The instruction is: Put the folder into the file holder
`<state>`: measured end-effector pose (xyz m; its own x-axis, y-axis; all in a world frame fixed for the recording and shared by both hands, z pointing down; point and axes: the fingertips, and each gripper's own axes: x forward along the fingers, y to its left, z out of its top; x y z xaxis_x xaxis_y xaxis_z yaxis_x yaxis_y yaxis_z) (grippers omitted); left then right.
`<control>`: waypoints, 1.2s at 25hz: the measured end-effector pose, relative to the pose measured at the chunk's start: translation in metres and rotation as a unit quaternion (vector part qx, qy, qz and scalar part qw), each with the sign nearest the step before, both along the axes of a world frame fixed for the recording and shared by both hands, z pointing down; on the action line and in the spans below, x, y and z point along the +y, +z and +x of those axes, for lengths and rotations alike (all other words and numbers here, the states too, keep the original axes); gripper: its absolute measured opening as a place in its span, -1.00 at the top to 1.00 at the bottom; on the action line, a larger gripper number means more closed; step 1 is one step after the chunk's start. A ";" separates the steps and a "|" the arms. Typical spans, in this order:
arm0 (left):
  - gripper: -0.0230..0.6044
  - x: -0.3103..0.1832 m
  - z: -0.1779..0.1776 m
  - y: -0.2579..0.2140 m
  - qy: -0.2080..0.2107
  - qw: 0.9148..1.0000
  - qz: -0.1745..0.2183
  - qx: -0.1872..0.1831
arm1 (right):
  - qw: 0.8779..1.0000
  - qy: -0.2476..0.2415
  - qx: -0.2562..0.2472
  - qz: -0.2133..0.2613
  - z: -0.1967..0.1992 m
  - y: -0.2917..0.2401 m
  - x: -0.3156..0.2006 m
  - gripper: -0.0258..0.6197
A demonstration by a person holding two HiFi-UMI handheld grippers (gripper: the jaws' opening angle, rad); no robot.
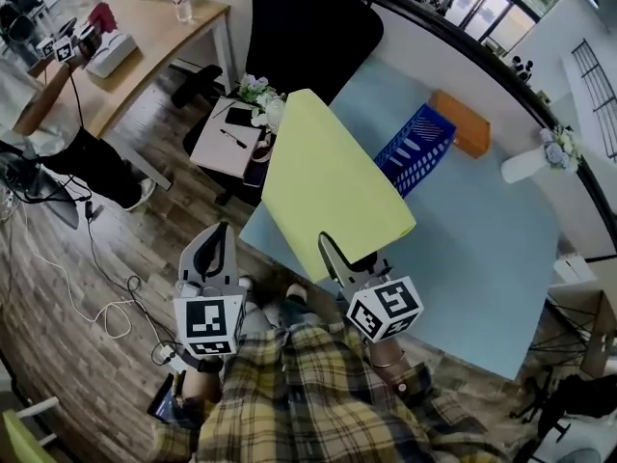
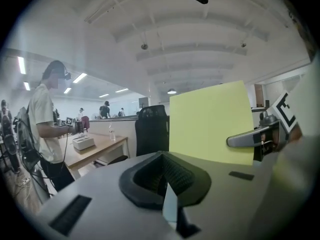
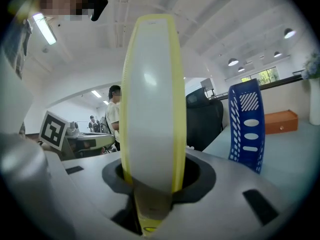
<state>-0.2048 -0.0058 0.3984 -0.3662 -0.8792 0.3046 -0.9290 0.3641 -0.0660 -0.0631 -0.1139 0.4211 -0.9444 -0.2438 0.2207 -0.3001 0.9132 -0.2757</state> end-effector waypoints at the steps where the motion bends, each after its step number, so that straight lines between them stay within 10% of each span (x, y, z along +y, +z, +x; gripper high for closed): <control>1: 0.95 -0.007 0.000 0.002 0.016 1.000 -0.001 0.001 | 1.000 0.012 0.001 -0.003 0.002 0.001 0.000 0.43; 13: 0.96 -0.080 0.000 0.001 0.199 0.980 -0.003 0.005 | 0.985 0.170 0.009 -0.009 0.023 0.001 -0.004 0.43; 30: 0.95 -0.095 0.031 0.011 0.416 0.909 -0.001 0.016 | 0.924 0.382 0.020 -0.009 0.053 0.008 0.065 0.43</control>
